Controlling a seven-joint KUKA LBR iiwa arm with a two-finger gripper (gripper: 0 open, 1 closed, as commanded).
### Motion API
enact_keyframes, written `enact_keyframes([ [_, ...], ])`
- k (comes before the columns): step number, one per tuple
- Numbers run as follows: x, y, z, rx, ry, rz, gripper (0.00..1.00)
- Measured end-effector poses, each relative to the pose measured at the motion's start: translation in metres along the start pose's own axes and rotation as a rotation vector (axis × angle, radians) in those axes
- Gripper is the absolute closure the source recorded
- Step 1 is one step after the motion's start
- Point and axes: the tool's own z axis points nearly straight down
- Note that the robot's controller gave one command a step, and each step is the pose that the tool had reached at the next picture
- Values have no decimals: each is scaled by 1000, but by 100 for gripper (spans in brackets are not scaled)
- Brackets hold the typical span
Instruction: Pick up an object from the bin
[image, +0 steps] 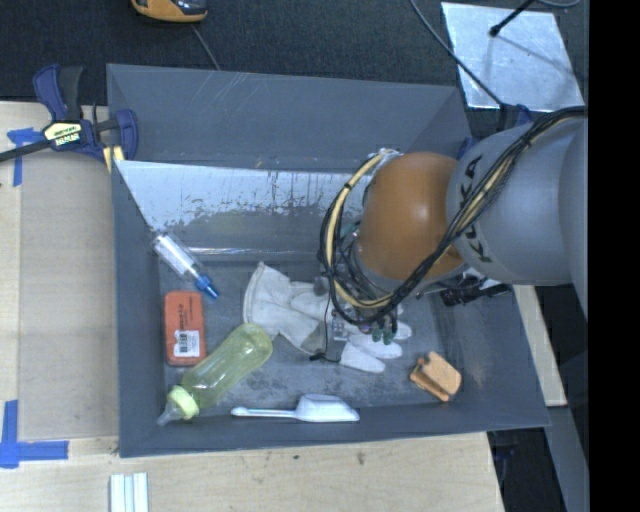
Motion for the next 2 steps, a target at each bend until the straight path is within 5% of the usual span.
enact_keyframes([
  [1, -14, -3, 27, 2, 3, 8, 0],
  [2, -9, -13, 43, 0, 1, 44, 100],
])
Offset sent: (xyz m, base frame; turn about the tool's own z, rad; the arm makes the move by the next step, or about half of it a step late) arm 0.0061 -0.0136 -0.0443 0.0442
